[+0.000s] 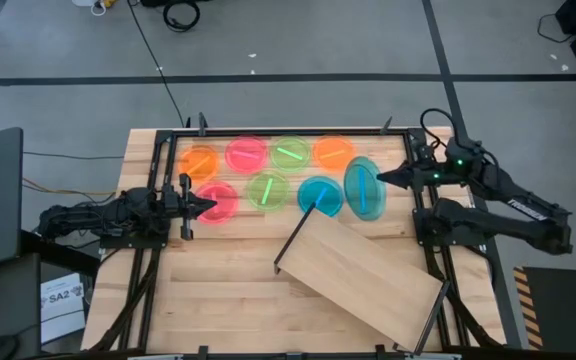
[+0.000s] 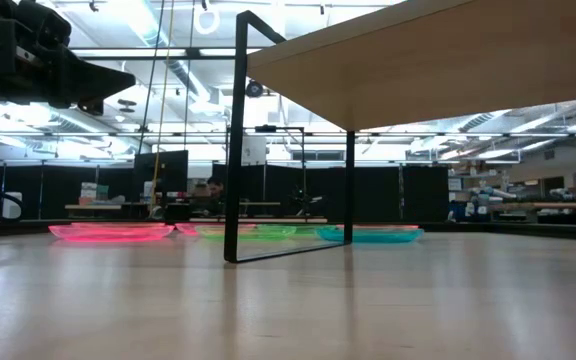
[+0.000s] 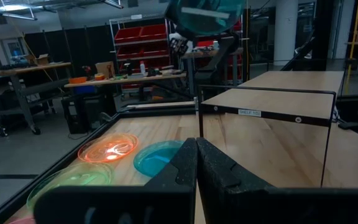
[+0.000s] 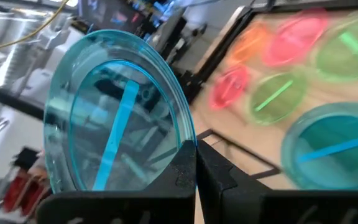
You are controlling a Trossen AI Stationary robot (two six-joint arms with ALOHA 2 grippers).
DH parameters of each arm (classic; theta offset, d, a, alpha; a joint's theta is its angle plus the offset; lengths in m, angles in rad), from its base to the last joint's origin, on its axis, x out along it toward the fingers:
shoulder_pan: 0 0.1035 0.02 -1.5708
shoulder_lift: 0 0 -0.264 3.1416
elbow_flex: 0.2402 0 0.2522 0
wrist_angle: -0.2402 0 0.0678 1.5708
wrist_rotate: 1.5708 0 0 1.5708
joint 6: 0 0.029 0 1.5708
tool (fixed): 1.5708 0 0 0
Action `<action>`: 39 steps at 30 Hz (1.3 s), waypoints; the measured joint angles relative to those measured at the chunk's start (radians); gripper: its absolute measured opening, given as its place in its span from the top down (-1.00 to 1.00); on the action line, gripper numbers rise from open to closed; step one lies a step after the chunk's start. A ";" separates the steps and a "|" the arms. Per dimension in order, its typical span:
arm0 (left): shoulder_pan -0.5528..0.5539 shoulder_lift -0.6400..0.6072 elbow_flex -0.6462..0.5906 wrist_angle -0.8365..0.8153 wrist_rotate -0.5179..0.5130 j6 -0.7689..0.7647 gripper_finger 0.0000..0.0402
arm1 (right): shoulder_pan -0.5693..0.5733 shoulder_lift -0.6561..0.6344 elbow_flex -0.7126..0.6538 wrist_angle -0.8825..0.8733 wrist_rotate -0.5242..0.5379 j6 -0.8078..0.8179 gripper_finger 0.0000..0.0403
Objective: Place and stack plates onto a shelf
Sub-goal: Put the top right transparent blue plate on the shelf
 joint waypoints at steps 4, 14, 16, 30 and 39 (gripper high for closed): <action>0.000 0.000 0.000 -0.002 0.000 0.001 0.95 | 0.087 0.012 0.001 -0.004 0.046 0.057 0.98; 0.000 0.000 0.000 -0.003 0.000 0.001 0.95 | 0.365 0.131 0.001 0.028 0.153 0.192 0.98; 0.000 0.000 0.000 -0.003 0.000 0.001 0.95 | 0.418 0.156 0.001 0.051 0.169 0.206 0.98; 0.000 0.000 0.000 -0.004 0.000 0.001 0.95 | 0.667 0.351 0.000 0.140 0.309 0.290 0.98; 0.000 0.000 0.000 -0.004 0.000 0.001 0.95 | 0.677 0.459 0.000 0.139 0.311 0.284 0.97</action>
